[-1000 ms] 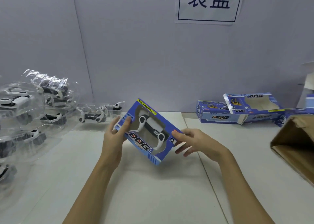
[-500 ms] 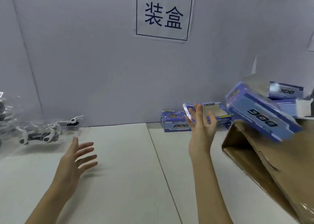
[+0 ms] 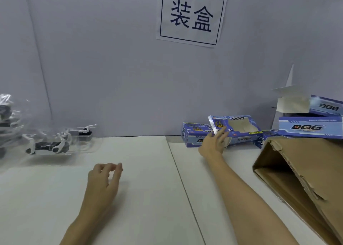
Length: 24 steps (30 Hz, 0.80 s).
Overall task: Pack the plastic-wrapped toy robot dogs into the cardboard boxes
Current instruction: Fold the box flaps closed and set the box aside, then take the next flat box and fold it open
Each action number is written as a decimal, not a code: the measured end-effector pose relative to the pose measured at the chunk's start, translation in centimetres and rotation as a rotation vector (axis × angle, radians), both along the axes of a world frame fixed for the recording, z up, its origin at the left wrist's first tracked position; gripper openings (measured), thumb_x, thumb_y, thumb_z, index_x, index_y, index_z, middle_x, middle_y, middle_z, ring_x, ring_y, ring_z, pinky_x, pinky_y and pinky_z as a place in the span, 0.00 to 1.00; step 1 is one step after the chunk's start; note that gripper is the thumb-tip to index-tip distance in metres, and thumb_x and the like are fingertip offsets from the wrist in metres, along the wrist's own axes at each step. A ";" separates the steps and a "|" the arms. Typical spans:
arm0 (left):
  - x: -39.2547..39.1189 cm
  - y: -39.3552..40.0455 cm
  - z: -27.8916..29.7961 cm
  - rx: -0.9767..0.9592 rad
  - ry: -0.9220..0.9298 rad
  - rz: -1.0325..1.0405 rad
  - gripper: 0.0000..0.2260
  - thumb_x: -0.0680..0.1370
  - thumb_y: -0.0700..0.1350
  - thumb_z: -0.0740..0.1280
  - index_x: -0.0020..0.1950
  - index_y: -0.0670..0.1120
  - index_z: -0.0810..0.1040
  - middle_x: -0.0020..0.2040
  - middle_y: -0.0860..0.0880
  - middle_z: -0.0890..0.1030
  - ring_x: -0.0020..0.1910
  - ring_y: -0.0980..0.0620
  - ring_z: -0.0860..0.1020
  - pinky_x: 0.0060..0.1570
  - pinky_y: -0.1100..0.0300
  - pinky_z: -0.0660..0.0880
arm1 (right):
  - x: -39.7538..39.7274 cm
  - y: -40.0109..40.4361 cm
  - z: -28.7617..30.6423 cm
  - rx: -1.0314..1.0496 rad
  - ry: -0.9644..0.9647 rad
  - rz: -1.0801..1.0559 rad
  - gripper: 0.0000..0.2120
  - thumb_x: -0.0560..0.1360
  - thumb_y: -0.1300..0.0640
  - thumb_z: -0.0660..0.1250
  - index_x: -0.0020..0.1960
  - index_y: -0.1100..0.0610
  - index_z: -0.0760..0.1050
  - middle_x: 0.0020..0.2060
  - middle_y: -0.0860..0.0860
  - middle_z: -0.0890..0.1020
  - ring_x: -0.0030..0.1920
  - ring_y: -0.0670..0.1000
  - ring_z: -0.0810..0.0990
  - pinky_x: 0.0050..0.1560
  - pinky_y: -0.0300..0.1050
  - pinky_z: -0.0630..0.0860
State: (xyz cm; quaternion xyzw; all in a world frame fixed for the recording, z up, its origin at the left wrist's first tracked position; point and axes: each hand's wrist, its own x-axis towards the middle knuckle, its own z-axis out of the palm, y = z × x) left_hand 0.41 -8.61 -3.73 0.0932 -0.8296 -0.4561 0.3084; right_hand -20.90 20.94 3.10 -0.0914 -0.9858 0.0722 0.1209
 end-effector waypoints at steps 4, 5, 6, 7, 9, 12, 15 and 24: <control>-0.6 -0.1 -0.5 -0.079 -0.073 -0.030 0.21 0.77 0.66 0.56 0.48 0.55 0.82 0.55 0.60 0.74 0.56 0.52 0.73 0.52 0.52 0.72 | -2.2 1.3 -0.8 0.059 0.020 -0.021 0.34 0.83 0.61 0.64 0.81 0.70 0.52 0.79 0.74 0.46 0.81 0.71 0.48 0.80 0.58 0.55; -0.7 -0.1 -0.6 -0.071 -0.088 -0.034 0.21 0.77 0.67 0.55 0.48 0.56 0.82 0.55 0.60 0.74 0.56 0.54 0.74 0.52 0.52 0.72 | -2.4 1.0 -0.9 0.077 0.056 -0.021 0.32 0.83 0.63 0.64 0.80 0.71 0.52 0.79 0.74 0.49 0.81 0.71 0.50 0.79 0.57 0.58; -0.8 -0.1 -0.6 -0.052 -0.097 -0.040 0.21 0.78 0.67 0.55 0.47 0.56 0.82 0.55 0.60 0.74 0.56 0.55 0.74 0.53 0.52 0.72 | -2.4 0.3 -1.0 0.096 0.098 -0.016 0.31 0.83 0.64 0.63 0.80 0.71 0.53 0.78 0.75 0.52 0.81 0.71 0.53 0.79 0.56 0.61; -0.8 0.0 -0.5 -0.038 -0.104 -0.042 0.20 0.79 0.66 0.56 0.46 0.56 0.82 0.54 0.60 0.74 0.56 0.56 0.75 0.53 0.51 0.73 | -2.1 -0.7 -0.9 0.118 0.136 -0.001 0.30 0.83 0.66 0.63 0.79 0.71 0.53 0.78 0.75 0.55 0.80 0.71 0.56 0.77 0.54 0.64; -0.8 0.0 -0.3 -0.039 -0.122 -0.041 0.17 0.82 0.62 0.59 0.45 0.56 0.82 0.54 0.59 0.75 0.56 0.54 0.75 0.53 0.52 0.73 | -1.0 -3.4 -0.6 0.146 0.211 0.062 0.27 0.84 0.67 0.60 0.79 0.71 0.54 0.77 0.74 0.59 0.79 0.69 0.61 0.73 0.53 0.70; -0.6 0.1 -0.2 -0.069 -0.136 -0.052 0.14 0.84 0.57 0.62 0.45 0.55 0.82 0.54 0.58 0.75 0.57 0.51 0.75 0.52 0.54 0.71 | 2.0 -9.1 0.1 0.139 0.276 0.211 0.23 0.85 0.69 0.52 0.79 0.70 0.55 0.77 0.72 0.61 0.79 0.67 0.62 0.70 0.54 0.71; -0.4 0.2 0.0 -0.057 -0.084 -0.035 0.07 0.83 0.52 0.66 0.49 0.54 0.82 0.55 0.54 0.75 0.58 0.48 0.75 0.53 0.55 0.71 | 6.5 -14.5 -0.3 0.091 0.411 0.423 0.25 0.84 0.67 0.54 0.80 0.68 0.55 0.77 0.68 0.64 0.78 0.64 0.66 0.69 0.54 0.70; 0.3 0.4 0.1 -0.280 -0.064 -0.101 0.26 0.83 0.51 0.68 0.80 0.56 0.68 0.81 0.55 0.62 0.75 0.51 0.64 0.73 0.51 0.67 | 10.3 -11.0 0.9 -0.664 0.839 0.478 0.16 0.81 0.68 0.68 0.63 0.55 0.85 0.40 0.57 0.87 0.32 0.59 0.77 0.36 0.45 0.71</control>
